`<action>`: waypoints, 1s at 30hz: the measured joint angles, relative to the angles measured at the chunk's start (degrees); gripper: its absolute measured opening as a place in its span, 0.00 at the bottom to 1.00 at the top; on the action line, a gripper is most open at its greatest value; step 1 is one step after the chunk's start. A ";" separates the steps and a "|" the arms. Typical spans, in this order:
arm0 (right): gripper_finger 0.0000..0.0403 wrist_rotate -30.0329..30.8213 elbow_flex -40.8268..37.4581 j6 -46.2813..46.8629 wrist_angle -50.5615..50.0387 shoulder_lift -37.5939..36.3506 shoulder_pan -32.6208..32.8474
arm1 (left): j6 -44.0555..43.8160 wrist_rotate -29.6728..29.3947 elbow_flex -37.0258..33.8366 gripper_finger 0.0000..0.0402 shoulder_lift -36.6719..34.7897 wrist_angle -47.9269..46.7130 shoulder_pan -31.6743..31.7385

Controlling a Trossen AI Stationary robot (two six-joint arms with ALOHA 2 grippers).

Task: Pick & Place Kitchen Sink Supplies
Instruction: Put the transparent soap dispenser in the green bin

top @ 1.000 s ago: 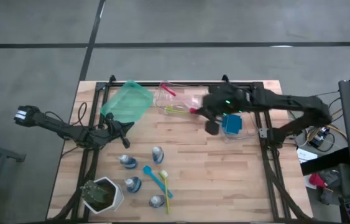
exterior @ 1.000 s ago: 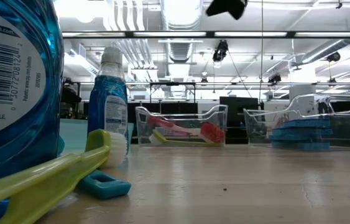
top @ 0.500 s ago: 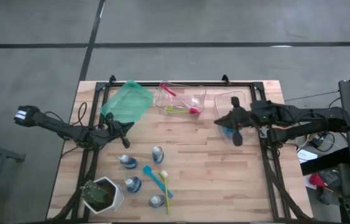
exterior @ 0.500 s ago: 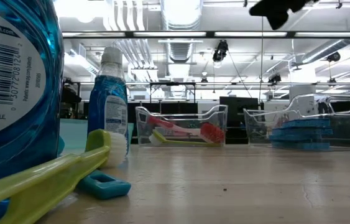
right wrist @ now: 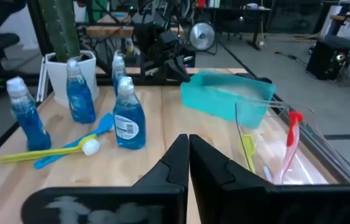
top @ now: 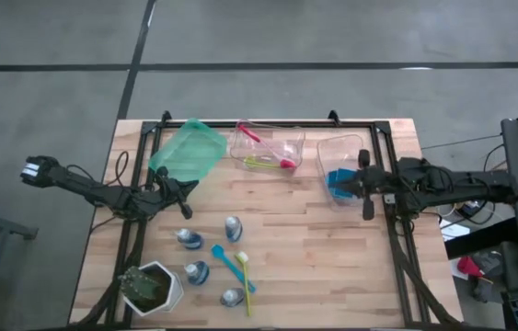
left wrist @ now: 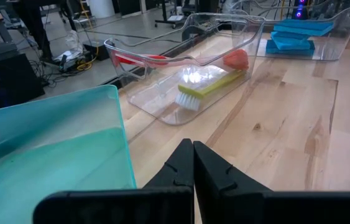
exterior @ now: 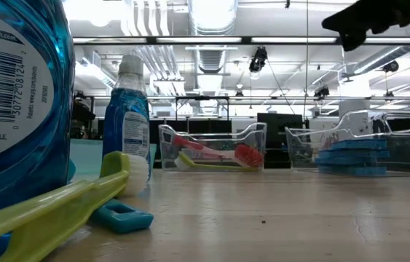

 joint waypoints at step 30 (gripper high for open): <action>0.02 -0.17 -20.25 -1.30 3.45 -26.47 0.00 | -0.02 0.01 -0.02 0.00 0.02 -0.03 -0.02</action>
